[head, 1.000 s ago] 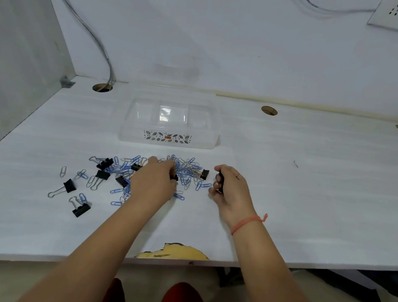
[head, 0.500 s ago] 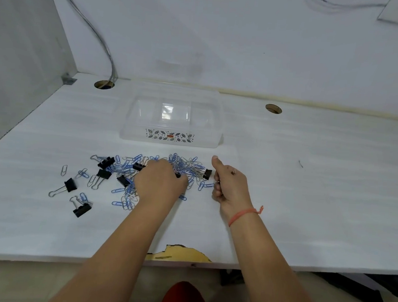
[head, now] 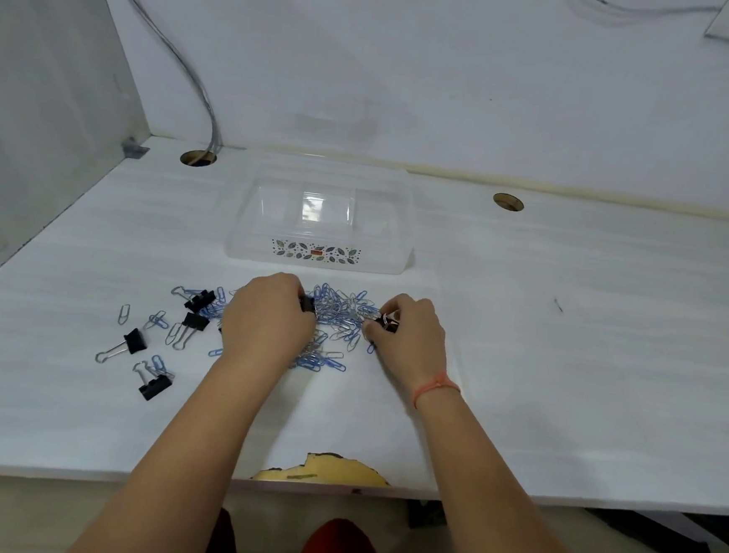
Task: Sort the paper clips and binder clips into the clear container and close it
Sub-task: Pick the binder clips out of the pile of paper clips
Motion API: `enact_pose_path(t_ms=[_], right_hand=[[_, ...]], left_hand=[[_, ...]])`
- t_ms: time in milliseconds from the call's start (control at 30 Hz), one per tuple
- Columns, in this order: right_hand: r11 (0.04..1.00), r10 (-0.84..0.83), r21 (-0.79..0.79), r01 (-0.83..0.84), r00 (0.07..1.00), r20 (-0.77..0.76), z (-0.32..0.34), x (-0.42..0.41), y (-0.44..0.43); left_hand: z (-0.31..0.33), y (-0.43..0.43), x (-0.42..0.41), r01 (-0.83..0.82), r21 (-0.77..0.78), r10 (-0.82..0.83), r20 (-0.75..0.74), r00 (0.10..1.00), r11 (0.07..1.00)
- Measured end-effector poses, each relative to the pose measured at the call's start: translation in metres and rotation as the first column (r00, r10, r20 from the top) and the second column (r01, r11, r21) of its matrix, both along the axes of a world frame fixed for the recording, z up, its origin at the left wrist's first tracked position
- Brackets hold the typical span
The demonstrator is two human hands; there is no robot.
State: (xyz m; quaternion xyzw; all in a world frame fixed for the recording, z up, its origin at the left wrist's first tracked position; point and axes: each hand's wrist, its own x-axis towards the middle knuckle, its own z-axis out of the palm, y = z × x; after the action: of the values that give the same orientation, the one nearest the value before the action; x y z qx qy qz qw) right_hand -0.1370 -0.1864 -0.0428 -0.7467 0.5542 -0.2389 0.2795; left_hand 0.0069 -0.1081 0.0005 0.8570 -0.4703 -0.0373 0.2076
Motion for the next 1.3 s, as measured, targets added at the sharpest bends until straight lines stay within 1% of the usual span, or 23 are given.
enact_pose_path(t_ms=[67, 100, 167, 233, 300, 367, 500, 567, 667, 733, 833, 933, 967, 1000, 1033, 1067, 1100, 1133, 1167, 1200, 1233, 1267, 1300], right_hand=[[1.000, -0.005, 0.006, 0.004, 0.998, 0.059, 0.001, -0.001, 0.002], [1.000, -0.007, 0.024, 0.004, 0.993, 0.117, 0.002, -0.002, 0.002], [0.994, -0.019, 0.107, -0.007, 0.969, 0.248, 0.003, -0.002, 0.003], [0.979, -0.027, 0.200, -0.046, 0.937, 0.347, 0.004, -0.001, 0.004], [0.963, -0.034, 0.256, -0.080, 0.910, 0.414, 0.003, 0.002, 0.004], [0.957, -0.032, 0.271, -0.098, 0.899, 0.438, 0.001, 0.003, 0.003], [0.945, -0.053, 0.311, -0.100, 0.892, 0.448, -0.001, 0.003, 0.005], [0.944, -0.064, 0.316, -0.092, 0.891, 0.450, 0.001, 0.003, 0.006], [0.943, -0.069, 0.321, -0.093, 0.886, 0.459, 0.005, 0.004, 0.008], [0.937, -0.092, 0.337, -0.088, 0.871, 0.483, 0.006, 0.005, 0.009], [0.915, -0.148, 0.395, -0.086, 0.839, 0.524, 0.011, 0.003, 0.011], [0.860, -0.211, 0.497, -0.112, 0.809, 0.548, 0.016, -0.001, 0.011], [0.833, -0.241, 0.538, -0.132, 0.788, 0.567, 0.019, -0.003, 0.010], [0.792, -0.290, 0.588, -0.165, 0.746, 0.599, 0.021, -0.004, 0.008], [0.737, -0.359, 0.643, -0.210, 0.684, 0.635, 0.023, -0.004, 0.007], [0.674, -0.435, 0.690, -0.263, 0.613, 0.660, 0.025, -0.005, 0.007], [0.618, -0.500, 0.717, -0.322, 0.543, 0.675, 0.028, -0.007, 0.007], [0.575, -0.548, 0.724, -0.381, 0.478, 0.687, 0.029, -0.008, 0.008], [0.544, -0.582, 0.716, -0.437, 0.419, 0.697, 0.030, -0.010, 0.010], [0.525, -0.611, 0.703, -0.480, 0.363, 0.704, 0.031, -0.011, 0.012], [0.515, -0.639, 0.692, -0.506, 0.312, 0.704, 0.032, -0.014, 0.015], [0.517, -0.661, 0.684, -0.514, 0.268, 0.701, 0.032, -0.016, 0.018], [0.526, -0.678, 0.682, -0.508, 0.234, 0.696, 0.032, -0.017, 0.020]], left_hand=[[0.002, 0.002, 0.004, 0.012, -0.016, -0.013, -0.012, 1.000, 1.000], [0.001, 0.003, 0.006, 0.018, -0.024, -0.019, -0.032, 0.999, 1.000], [-0.002, 0.003, 0.010, 0.018, -0.060, -0.025, -0.115, 0.993, 0.998], [-0.007, 0.003, 0.012, -0.003, -0.107, -0.019, -0.204, 0.979, 0.994], [-0.013, 0.004, 0.013, -0.031, -0.121, 0.007, -0.189, 0.982, 0.992], [-0.017, 0.005, 0.013, -0.003, -0.088, -0.008, -0.122, 0.992, 0.996], [-0.013, 0.005, 0.009, 0.210, 0.022, -0.204, -0.157, 0.966, 0.977], [-0.011, 0.002, 0.007, 0.289, 0.091, -0.278, -0.118, 0.953, 0.953], [-0.009, -0.005, 0.006, 0.334, 0.190, -0.336, -0.020, 0.942, 0.923], [-0.009, -0.010, 0.007, 0.349, 0.211, -0.361, 0.022, 0.932, 0.913], [-0.010, -0.016, 0.013, 0.384, 0.193, -0.394, 0.013, 0.919, 0.903], [-0.008, -0.018, 0.020, 0.410, 0.172, -0.409, -0.041, 0.912, 0.896], [-0.006, -0.017, 0.022, 0.409, 0.134, -0.402, -0.080, 0.912, 0.903], [-0.003, -0.015, 0.023, 0.397, 0.067, -0.384, -0.147, 0.911, 0.915], [0.000, -0.011, 0.023, 0.366, -0.020, -0.360, -0.242, 0.901, 0.930], [0.004, -0.008, 0.022, 0.309, -0.112, -0.328, -0.372, 0.868, 0.944], [0.007, -0.003, 0.020, 0.221, -0.197, -0.294, -0.540, 0.789, 0.955], [0.009, 0.000, 0.017, 0.110, -0.258, -0.267, -0.718, 0.642, 0.960], [0.010, 0.004, 0.013, 0.000, -0.283, -0.254, -0.859, 0.445, 0.959], [0.010, 0.006, 0.007, -0.092, -0.283, -0.255, -0.937, 0.240, 0.955], [0.007, 0.008, 0.001, -0.169, -0.271, -0.264, -0.963, 0.058, 0.948], [0.004, 0.009, -0.006, -0.236, -0.246, -0.271, -0.959, -0.080, 0.940], [0.001, 0.010, -0.014, -0.291, -0.212, -0.269, -0.948, -0.171, 0.933]])
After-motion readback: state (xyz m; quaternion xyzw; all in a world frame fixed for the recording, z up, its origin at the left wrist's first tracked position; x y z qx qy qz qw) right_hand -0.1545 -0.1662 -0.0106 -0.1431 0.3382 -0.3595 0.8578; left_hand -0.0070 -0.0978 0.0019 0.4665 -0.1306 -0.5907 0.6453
